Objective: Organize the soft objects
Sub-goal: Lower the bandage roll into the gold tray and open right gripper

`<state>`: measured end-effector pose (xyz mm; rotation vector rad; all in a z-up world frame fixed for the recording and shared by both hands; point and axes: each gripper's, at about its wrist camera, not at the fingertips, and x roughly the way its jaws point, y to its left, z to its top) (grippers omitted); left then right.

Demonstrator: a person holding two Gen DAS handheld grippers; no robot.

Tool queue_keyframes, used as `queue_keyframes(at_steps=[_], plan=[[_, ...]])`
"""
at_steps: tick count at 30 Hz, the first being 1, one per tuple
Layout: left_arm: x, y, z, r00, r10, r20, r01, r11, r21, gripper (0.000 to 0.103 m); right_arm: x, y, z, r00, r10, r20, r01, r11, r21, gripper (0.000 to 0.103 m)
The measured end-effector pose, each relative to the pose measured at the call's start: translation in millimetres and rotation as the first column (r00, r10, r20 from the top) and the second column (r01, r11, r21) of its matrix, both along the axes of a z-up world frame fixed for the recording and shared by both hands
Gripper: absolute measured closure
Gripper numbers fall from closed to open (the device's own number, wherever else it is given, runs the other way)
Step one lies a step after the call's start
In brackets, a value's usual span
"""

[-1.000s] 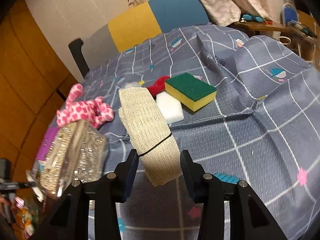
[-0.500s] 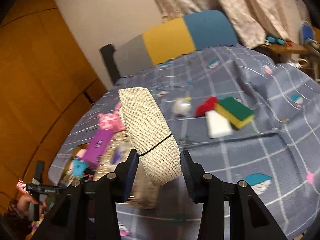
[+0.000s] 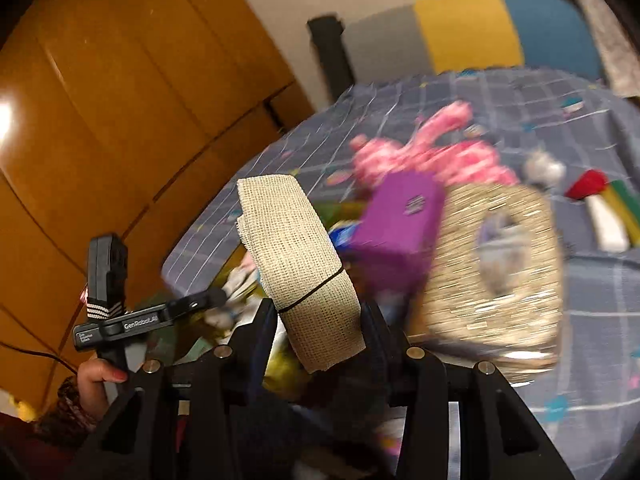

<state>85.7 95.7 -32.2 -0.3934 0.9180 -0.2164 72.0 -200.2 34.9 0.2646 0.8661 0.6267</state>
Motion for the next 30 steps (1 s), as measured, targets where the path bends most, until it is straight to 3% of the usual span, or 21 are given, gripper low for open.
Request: queue_keyframes(at_steps=[4, 8, 11, 15, 18, 25, 30], plan=[[-2, 6, -2, 1.000, 0.018, 0.022, -0.018, 1.000, 0.001, 0.037, -1, 53, -15, 0.996, 0.048, -0.073, -0.048, 0.999, 0.009, 0.059], [-5, 16, -5, 0.999, 0.025, 0.027, -0.025, 1.000, -0.014, 0.037, 2, 87, -30, 0.992, 0.032, -0.122, -0.035, 0.999, -0.025, 0.059], [-7, 23, -8, 0.999, 0.023, 0.025, -0.023, 1.000, -0.019, 0.037, 11, 103, -45, 0.981, -0.028, -0.189, 0.018, 0.998, -0.052, 0.059], [-9, 30, -13, 1.000, 0.012, 0.021, -0.012, 0.999, -0.035, 0.037, 20, 117, -55, 0.972, -0.134, -0.194, 0.108, 0.984, -0.140, 0.058], [-10, 33, -16, 1.000, 0.003, 0.020, -0.003, 0.999, -0.045, 0.037, 30, 116, -64, 0.939, -0.249, -0.235, 0.216, 0.964, -0.157, 0.056], [-14, 44, -20, 1.000, 0.013, 0.024, -0.011, 0.997, -0.074, 0.037, 40, 128, -63, 0.897, -0.421, -0.131, 0.382, 0.891, -0.246, 0.047], [-16, 57, -23, 0.999, 0.042, 0.024, -0.040, 0.994, -0.102, 0.037, 34, 134, -56, 0.914, -0.397, -0.085, 0.367, 0.897, -0.246, 0.045]])
